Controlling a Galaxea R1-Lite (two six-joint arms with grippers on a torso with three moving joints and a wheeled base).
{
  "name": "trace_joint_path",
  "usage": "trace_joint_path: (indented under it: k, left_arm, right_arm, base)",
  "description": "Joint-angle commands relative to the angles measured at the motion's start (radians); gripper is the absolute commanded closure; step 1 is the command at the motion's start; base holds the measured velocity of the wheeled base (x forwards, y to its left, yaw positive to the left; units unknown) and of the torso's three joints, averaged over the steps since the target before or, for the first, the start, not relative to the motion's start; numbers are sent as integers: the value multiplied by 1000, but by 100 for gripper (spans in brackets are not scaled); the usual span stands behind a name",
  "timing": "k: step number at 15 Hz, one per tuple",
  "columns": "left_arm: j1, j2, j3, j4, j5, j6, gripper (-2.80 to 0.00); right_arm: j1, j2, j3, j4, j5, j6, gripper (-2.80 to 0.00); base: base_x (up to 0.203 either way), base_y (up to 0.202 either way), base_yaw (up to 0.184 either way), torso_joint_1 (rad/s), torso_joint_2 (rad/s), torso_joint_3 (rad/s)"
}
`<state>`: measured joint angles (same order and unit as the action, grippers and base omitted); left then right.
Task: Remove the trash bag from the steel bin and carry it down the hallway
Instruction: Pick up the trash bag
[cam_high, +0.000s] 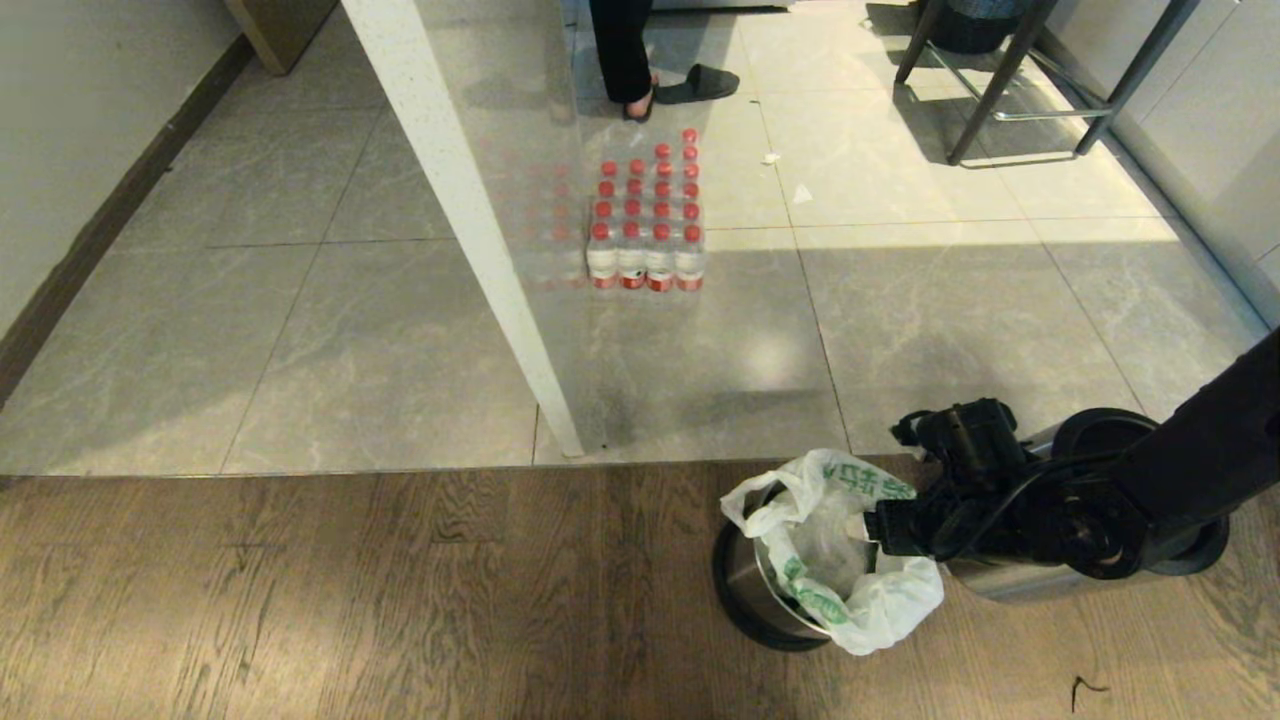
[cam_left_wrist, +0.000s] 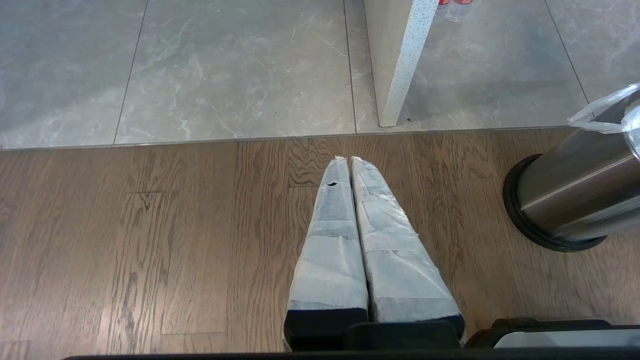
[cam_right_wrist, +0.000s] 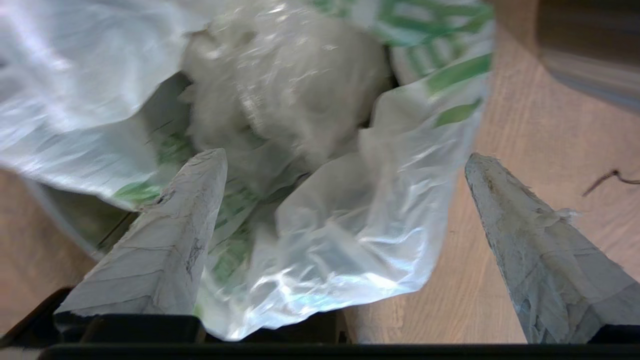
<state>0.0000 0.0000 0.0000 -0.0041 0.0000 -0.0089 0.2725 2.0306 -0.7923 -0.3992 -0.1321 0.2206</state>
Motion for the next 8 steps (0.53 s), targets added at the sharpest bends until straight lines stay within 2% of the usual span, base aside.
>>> trace_joint_path:
  k: [1, 8]
  left_arm:
    - [0, 0, 0, -1, 0, 1, 0]
    - [0, 0, 0, -1, 0, 1, 0]
  right_arm:
    - [9, -13, -1, 3, 12, 0, -280]
    - [37, 15, -28, 7, 25, 3, -280]
  base:
    - [0, 0, 0, 0, 0, 0]
    - [0, 0, 0, 0, 0, 0]
